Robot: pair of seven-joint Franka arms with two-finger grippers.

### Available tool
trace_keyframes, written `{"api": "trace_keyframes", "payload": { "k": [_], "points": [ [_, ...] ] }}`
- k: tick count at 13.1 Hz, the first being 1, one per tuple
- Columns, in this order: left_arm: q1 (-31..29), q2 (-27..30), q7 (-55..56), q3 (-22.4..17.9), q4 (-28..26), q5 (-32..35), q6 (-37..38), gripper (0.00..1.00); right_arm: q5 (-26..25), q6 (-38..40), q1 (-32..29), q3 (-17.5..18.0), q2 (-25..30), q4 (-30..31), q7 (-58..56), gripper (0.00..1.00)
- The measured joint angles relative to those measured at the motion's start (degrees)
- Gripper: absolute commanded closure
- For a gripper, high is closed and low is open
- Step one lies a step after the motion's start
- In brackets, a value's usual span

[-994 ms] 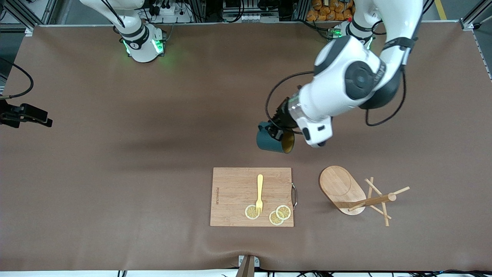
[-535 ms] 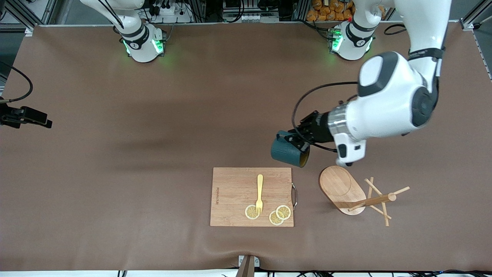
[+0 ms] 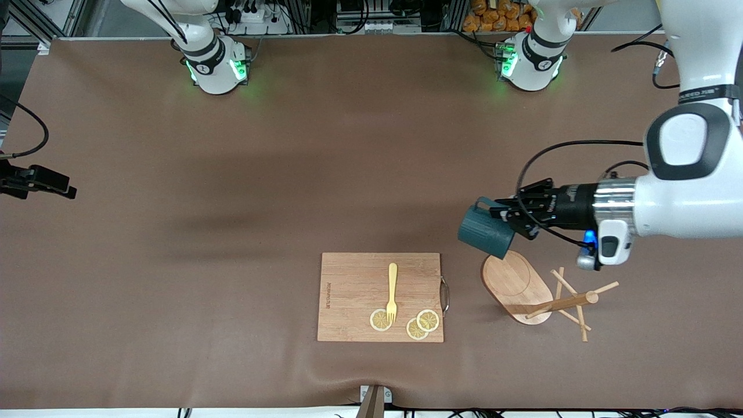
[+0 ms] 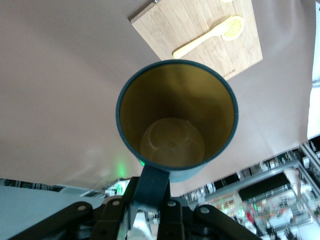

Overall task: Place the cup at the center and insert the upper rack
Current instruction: 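Lift the mug with the left gripper and carry it to the mug tree, then hang the mug on a mug-tree peg with the left gripper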

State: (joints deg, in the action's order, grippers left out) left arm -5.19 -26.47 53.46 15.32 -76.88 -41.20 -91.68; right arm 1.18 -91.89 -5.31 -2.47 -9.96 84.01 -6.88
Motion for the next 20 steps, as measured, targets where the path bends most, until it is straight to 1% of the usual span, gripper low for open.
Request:
{"api": "trace_keyframes", "payload": {
  "k": [3,5,8,11,13,17,20],
  "points": [
    [-4.92,-2.28,-7.66,0.25,-0.28,-2.84,4.27,1.00,-0.20,-0.76,0.00,0.05,-0.01,0.01,-0.01,0.00],
    [-7.69,-3.89,-11.33,0.39,-0.28,-3.51,6.53,1.00,-0.24,-0.93,0.00,0.05,-0.02,0.03,-0.02,0.00],
    [-10.27,-5.50,-15.70,0.57,-0.28,-3.68,7.38,1.00,-0.25,-1.14,0.00,0.07,-0.03,0.08,-0.02,0.00],
    [-11.32,-6.46,-20.18,0.57,-0.24,-4.21,7.36,1.00,-0.25,-1.23,0.00,0.11,-0.03,0.14,-0.02,0.00],
    [-12.08,-7.74,-22.34,0.50,-0.09,-6.38,7.31,1.00,-0.25,-1.25,0.00,0.20,-0.03,0.15,-0.02,0.00],
    [-12.55,-9.94,-23.02,0.53,1.36,-10.58,7.30,1.00,-0.25,-1.27,0.00,0.30,-0.03,0.17,-0.02,0.00],
    [-12.73,-11.20,-23.09,0.59,2.98,-11.19,7.00,1.00,-0.25,-1.29,0.00,0.35,-0.03,0.18,-0.02,0.00]
  ]
}}
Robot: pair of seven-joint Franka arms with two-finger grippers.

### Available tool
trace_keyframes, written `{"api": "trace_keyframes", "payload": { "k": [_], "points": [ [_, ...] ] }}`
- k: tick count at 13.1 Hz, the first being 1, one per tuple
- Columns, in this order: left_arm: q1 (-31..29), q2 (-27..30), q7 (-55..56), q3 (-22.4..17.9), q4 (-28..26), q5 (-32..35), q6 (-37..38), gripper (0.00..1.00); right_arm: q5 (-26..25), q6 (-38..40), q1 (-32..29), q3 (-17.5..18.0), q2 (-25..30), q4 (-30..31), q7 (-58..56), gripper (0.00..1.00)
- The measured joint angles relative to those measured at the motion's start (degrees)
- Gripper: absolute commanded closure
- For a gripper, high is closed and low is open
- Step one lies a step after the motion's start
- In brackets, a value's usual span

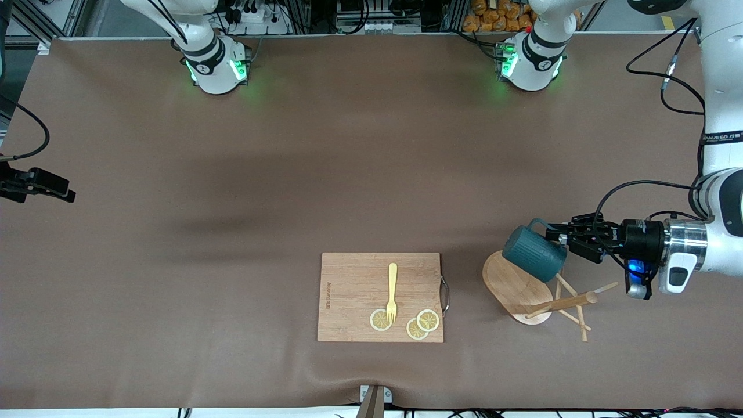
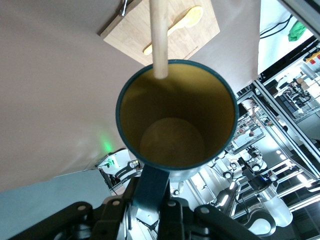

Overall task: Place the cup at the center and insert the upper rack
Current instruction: 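Hang the mug on a mug-tree peg with the left gripper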

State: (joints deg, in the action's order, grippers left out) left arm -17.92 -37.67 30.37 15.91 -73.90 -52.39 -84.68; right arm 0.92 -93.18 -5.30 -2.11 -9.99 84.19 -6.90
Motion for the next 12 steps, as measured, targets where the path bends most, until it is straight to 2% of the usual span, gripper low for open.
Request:
{"api": "trace_keyframes", "payload": {
  "k": [12],
  "points": [
    [-3.49,-4.84,-5.29,0.11,0.61,-4.66,-0.98,1.00,0.00,1.23,0.03,0.18,0.00,0.37,0.04,0.00]
  ]
}}
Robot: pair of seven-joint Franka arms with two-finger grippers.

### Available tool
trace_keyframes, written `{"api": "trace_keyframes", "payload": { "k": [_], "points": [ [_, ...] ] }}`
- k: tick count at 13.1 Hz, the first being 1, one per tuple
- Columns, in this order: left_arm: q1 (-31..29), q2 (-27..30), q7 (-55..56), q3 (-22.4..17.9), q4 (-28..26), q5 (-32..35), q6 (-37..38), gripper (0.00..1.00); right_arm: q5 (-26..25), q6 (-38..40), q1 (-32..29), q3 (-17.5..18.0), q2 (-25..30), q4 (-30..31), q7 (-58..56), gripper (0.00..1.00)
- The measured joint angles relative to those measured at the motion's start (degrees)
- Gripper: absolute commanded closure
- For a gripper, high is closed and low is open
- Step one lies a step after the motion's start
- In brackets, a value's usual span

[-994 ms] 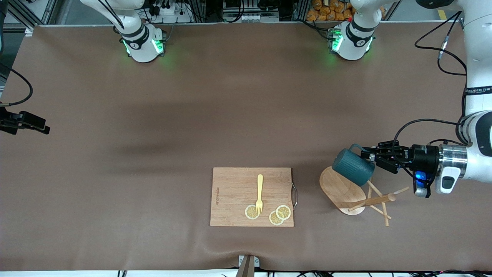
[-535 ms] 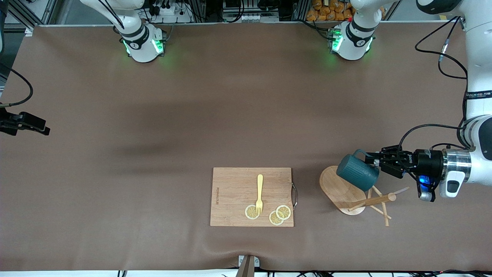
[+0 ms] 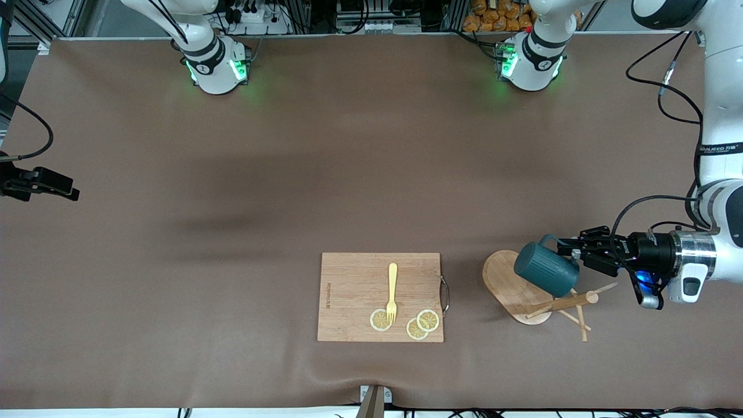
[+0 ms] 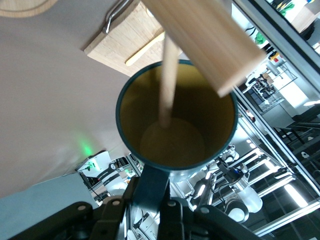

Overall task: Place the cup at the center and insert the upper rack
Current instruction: 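Hang the mug on a mug-tree peg with the left gripper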

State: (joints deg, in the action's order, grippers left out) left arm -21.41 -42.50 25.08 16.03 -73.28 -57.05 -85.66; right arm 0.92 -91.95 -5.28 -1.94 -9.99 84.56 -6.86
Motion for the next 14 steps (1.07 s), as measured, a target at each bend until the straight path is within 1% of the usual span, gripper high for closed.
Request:
{"api": "trace_keyframes", "payload": {
  "k": [5,14],
  "points": [
    [-0.72,-1.12,-0.70,0.00,0.06,-1.66,0.00,1.00,-1.20,0.35,0.01,0.06,0.00,0.00,0.07,0.00],
    [-1.90,-3.10,-0.70,-0.01,0.06,-3.38,0.01,1.00,-1.29,0.38,0.05,0.21,0.00,0.00,0.07,0.00]
  ]
}}
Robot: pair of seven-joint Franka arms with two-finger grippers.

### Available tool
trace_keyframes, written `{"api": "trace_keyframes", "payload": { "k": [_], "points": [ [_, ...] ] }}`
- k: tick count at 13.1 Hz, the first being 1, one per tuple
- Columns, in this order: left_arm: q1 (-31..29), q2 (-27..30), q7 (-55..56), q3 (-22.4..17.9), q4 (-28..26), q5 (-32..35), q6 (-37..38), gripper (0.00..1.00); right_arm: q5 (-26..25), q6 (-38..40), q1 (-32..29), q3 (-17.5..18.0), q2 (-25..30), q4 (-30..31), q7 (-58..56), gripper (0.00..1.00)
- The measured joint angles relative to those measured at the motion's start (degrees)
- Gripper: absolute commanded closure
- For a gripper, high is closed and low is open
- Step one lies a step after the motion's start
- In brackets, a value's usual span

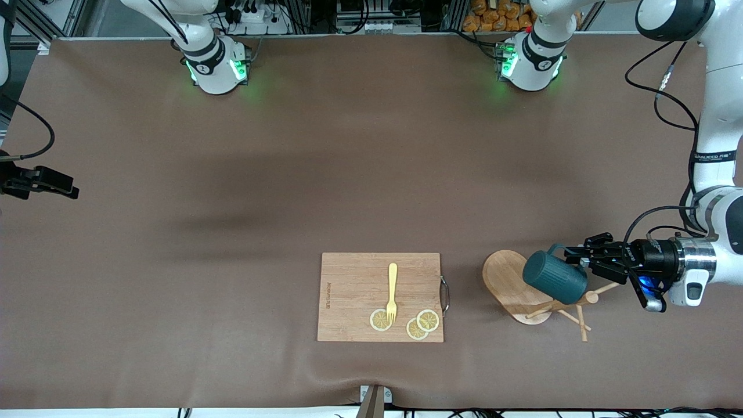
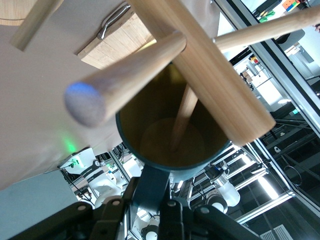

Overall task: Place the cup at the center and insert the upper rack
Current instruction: 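Hang the mug on a mug-tree peg with the left gripper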

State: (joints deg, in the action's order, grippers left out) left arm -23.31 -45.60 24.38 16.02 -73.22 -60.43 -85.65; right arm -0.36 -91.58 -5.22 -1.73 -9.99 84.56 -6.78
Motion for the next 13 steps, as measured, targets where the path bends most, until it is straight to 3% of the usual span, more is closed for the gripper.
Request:
{"api": "trace_keyframes", "payload": {
  "k": [8,9,10,11,12,13],
  "points": [
    [-0.12,-0.96,0.00,0.00,0.00,-1.30,0.00,1.00,-0.01,0.00,0.26,0.11,0.00,0.00,0.01,0.00],
    [-0.17,-1.15,0.00,0.00,0.00,-1.42,0.02,0.96,-0.01,0.00,0.26,0.11,0.00,0.00,0.01,0.00],
    [-0.25,-1.30,0.00,0.00,0.00,-1.56,0.02,0.75,-0.01,0.00,0.26,0.11,0.00,0.00,0.01,0.00],
    [-0.38,-1.41,0.00,0.00,0.00,-1.89,0.02,0.27,-0.01,0.00,0.26,0.11,0.00,0.00,0.01,0.00],
    [-0.50,-1.47,0.00,0.00,0.00,-2.38,0.06,0.09,-0.01,0.00,0.26,0.12,0.00,0.00,0.01,0.00],
    [-0.58,-1.50,0.00,0.00,0.00,-2.96,0.08,0.00,-0.01,0.00,0.26,0.12,0.00,0.00,0.01,0.00]
  ]
}}
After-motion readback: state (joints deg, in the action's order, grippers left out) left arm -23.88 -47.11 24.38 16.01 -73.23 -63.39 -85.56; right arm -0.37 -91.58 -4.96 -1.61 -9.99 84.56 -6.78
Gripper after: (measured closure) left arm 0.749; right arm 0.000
